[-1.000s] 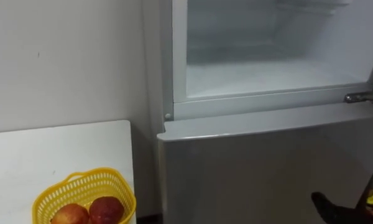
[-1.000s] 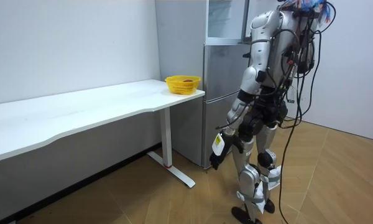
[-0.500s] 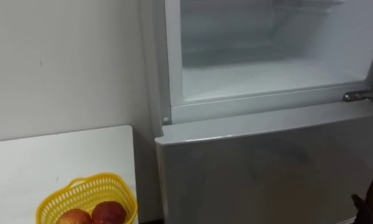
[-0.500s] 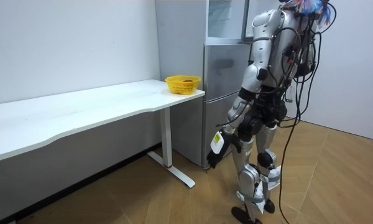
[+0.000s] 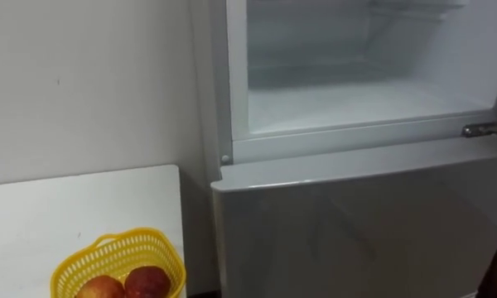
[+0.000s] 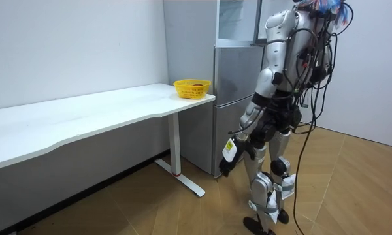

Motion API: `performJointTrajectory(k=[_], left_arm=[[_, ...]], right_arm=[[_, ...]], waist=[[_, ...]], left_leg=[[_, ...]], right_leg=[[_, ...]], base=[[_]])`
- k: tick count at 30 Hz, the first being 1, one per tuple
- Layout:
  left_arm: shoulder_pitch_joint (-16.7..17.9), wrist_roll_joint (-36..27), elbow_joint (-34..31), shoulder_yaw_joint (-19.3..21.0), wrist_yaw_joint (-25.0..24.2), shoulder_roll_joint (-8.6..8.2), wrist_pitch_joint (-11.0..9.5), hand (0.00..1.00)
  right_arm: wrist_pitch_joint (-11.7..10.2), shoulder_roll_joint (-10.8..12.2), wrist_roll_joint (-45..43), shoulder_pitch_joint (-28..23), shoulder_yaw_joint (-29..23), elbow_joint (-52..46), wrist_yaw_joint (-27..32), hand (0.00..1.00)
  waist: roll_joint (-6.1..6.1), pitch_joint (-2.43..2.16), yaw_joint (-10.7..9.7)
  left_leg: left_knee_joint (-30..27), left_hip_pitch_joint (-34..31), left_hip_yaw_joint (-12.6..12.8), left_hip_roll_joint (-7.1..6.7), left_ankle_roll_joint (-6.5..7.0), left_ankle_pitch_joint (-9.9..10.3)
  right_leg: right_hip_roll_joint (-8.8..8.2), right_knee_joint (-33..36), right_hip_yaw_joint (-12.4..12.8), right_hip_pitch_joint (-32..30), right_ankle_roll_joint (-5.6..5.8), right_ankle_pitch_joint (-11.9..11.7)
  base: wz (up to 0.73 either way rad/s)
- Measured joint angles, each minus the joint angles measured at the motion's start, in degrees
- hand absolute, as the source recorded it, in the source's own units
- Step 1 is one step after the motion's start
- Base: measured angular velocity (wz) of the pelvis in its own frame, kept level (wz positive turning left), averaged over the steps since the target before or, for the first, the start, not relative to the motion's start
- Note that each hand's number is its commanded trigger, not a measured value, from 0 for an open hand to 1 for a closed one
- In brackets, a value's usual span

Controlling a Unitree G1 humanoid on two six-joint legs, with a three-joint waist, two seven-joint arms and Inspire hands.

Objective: Retrieve from the upper fridge

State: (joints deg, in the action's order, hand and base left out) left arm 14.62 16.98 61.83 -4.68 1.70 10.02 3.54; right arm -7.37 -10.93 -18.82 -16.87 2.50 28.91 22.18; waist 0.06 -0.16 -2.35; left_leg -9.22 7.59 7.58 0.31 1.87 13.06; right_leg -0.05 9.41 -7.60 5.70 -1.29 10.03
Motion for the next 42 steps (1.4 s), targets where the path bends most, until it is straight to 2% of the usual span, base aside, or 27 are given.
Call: performJointTrajectory(k=[6, 9, 11, 13, 16, 19, 22, 25, 27, 28, 30, 34, 37, 40, 42], left_arm=[[-0.1, 0.2, 0.1, 0.0, 0.4, -0.03, 1.2, 0.00], [0.1, 0.1, 0.1, 0.0, 0.6, -0.02, 2.5, 0.00], [0.1, 0.1, 0.3, 0.0, 0.5, -0.02, 3.1, 0.00], [0.0, 0.1, 0.7, 0.0, 0.4, -0.03, 3.4, 0.00], [-0.1, 0.2, 0.9, 0.1, -0.2, -0.01, 3.6, 0.00], [-0.4, 0.2, 0.9, 0.1, -0.4, 0.00, 3.7, 0.00], [-0.5, 0.3, 0.9, 0.3, -0.9, 0.00, 4.0, 0.00], [-0.8, 1.1, 0.9, 0.3, -1.2, -0.06, 4.7, 0.00], [-1.0, 1.2, 0.9, 0.3, -1.0, -0.38, 4.9, 0.00], [-0.9, 1.3, 0.9, 0.3, -1.0, -0.44, 5.0, 0.00], [-0.6, 1.3, 0.8, 1.7, -1.1, -0.70, 5.3, 0.00], [-0.2, 1.3, 0.5, 4.6, -1.2, -1.23, 5.9, 0.00], [0.3, 1.3, 0.5, 6.2, -1.6, -1.45, 5.9, 0.00], [0.4, 1.3, 0.4, 7.6, -2.3, -1.75, 6.0, 0.00], [0.5, 1.2, 0.4, 8.6, -2.3, -1.93, 6.2, 0.00]], right_arm=[[2.0, 0.0, 4.1, 0.4, 0.4, 15.1, -3.3, 0.00], [3.2, 0.0, 5.5, 0.5, 0.2, 19.6, -4.7, 0.00], [3.3, 0.1, 5.8, 0.6, 0.2, 22.3, -4.9, 0.00], [3.5, 0.1, 7.7, 0.9, 0.2, 25.1, -4.9, 0.00], [4.9, 0.2, 9.7, 2.1, 0.0, 30.5, -4.9, 0.00], [5.6, 0.3, 9.8, 2.8, -0.8, 33.9, -5.0, 0.00], [7.2, 0.6, 10.4, 2.6, -1.7, 35.5, -5.7, 0.00], [9.0, 1.7, 14.6, 2.3, -1.6, 36.0, -7.1, 0.00], [10.1, 2.3, 21.8, 2.3, -2.5, 36.6, -8.1, 0.00], [10.0, 2.5, 23.6, 2.3, -3.2, 36.6, -8.2, 0.00], [10.0, 3.3, 33.4, 2.2, -6.1, 36.5, -8.7, 0.00], [10.0, 4.1, 50.4, 2.2, -11.9, 36.7, -10.7, 0.00], [10.0, 4.1, 59.9, 2.4, -15.7, 37.4, -12.2, 0.00], [10.1, 4.1, 68.2, 2.5, -17.9, 38.0, -12.9, 0.00], [11.1, 4.0, 77.0, 2.5, -20.2, 39.1, -13.2, 0.00]], waist=[[-0.06, 0.04, 0.9], [0.01, 0.05, 0.9], [-0.14, 0.07, 0.8], [-0.28, 0.12, 0.8], [-0.58, 0.24, 0.8], [-0.65, 0.38, 0.7], [-0.65, 0.41, 0.7], [-0.47, 0.41, 0.6], [0.04, 0.36, -0.1], [0.17, 0.37, -0.3], [0.56, 0.42, -0.9], [0.71, 0.45, -3.6], [0.71, 0.44, -4.8], [0.65, 0.42, -5.4], [0.35, 0.35, -5.4]], left_leg=[[-0.1, 0.1, -0.4, -0.05, 0.00, 0.0], [0.0, 0.0, -0.4, 0.01, 0.00, 0.0], [-0.1, 0.1, -0.5, 0.01, -0.01, 0.0], [-0.2, 0.4, -0.8, -0.03, -0.01, 0.0], [-0.2, 1.3, -0.8, -0.16, -0.01, 0.0], [-0.1, 1.9, -0.4, -0.06, -0.01, 0.0], [0.0, 2.0, 0.2, 0.15, -0.07, 0.1], [0.0, 2.0, 0.3, 0.28, -0.15, 0.4], [-0.2, 2.0, 0.2, 0.31, -0.07, 0.7], [-0.3, 2.0, 0.2, 0.31, -0.05, 0.7], [-0.3, 2.0, 0.3, 0.29, -0.05, 0.7], [-0.3, 2.1, 0.3, 0.27, -0.07, 0.8], [-0.2, 2.2, 0.4, 0.29, -0.10, 0.8], [0.0, 2.3, 0.4, 0.28, -0.11, 0.8], [0.3, 3.1, 0.9, 0.29, -0.12, 0.8]], right_leg=[[-0.08, -0.8, -0.4, 0.3, 0.15, 0.0], [-0.02, -0.7, -0.4, 0.4, 0.13, 0.0], [-0.01, -0.7, -0.4, 0.8, 0.11, 0.0], [-0.04, -0.8, -0.5, 1.1, 0.10, 0.0], [-0.16, -0.6, -0.3, 1.4, 0.19, 0.7], [-0.05, -0.5, 0.1, 1.6, 0.18, 0.7], [0.23, -0.3, 0.7, 1.6, 0.09, 0.6], [0.30, 0.5, 1.0, 1.1, -0.05, 0.8], [0.37, 0.5, 1.1, 1.2, -0.04, 0.8], [0.36, 0.6, 1.1, 1.2, -0.03, 0.8], [0.29, 1.4, 1.2, 1.2, -0.02, 0.9], [0.24, 1.3, 1.0, 1.1, 0.01, 1.1], [0.34, 1.2, 1.3, 1.1, -0.01, 1.2], [0.35, 1.2, 1.4, 1.0, -0.01, 1.3], [0.41, 1.4, 2.0, 1.2, -0.08, 1.6]], base=[[0.04], [0.00], [0.02], [0.03], [0.03], [-0.06], [-0.10], [-0.06], [0.00], [0.00], [0.00], [0.01], [-0.03], [-0.02], [-0.12]])
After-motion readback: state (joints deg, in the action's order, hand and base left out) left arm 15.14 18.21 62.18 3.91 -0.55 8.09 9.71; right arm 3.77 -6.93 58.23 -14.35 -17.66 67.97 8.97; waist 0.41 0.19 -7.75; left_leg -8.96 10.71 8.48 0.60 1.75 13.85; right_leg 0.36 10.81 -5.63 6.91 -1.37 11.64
